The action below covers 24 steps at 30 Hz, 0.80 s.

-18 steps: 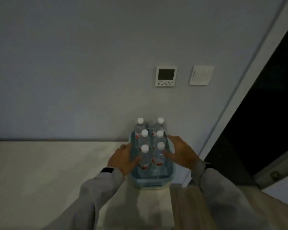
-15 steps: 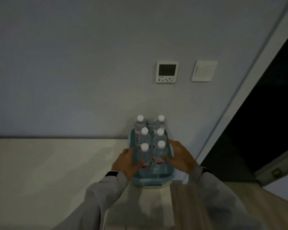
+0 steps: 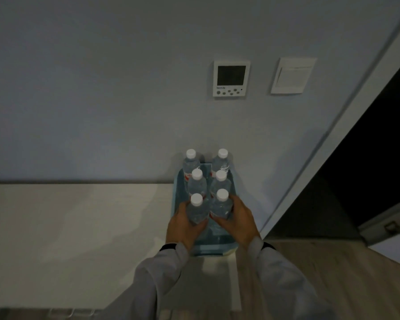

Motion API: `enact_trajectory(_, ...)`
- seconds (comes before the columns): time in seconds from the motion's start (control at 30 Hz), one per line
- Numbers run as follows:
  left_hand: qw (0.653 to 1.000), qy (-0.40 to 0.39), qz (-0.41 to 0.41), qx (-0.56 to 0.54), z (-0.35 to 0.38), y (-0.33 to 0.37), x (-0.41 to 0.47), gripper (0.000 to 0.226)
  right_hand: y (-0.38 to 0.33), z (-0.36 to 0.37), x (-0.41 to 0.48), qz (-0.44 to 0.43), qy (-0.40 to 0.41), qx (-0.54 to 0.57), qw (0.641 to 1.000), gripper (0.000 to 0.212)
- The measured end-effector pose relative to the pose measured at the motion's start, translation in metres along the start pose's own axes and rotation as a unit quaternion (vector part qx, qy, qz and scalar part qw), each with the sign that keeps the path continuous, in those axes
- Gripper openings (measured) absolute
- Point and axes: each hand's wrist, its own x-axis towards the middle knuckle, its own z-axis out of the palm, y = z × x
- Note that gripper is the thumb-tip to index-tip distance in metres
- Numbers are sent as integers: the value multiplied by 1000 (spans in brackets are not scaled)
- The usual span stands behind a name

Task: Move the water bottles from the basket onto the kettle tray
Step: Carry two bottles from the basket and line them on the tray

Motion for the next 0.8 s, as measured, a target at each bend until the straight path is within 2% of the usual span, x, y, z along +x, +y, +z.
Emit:
enact_trajectory(0.43,998,57,37,-20,-25,12,-6,70,-22,-19,-8,-73,29,-19,997,58)
enact_trajectory(0.6,992,81,85,-46,-61,37,-18,71,-67,-33,-15,-133,62,3,989,58)
enact_trajectory(0.7,984,116,125,-45,-95,45,-28,62,-101,-33,-19,-167,53,5,985,59)
enact_trajectory(0.8,980,141,138,-40,-136,45,-41,67,-140,-23,-28,-203,40,1,978,60)
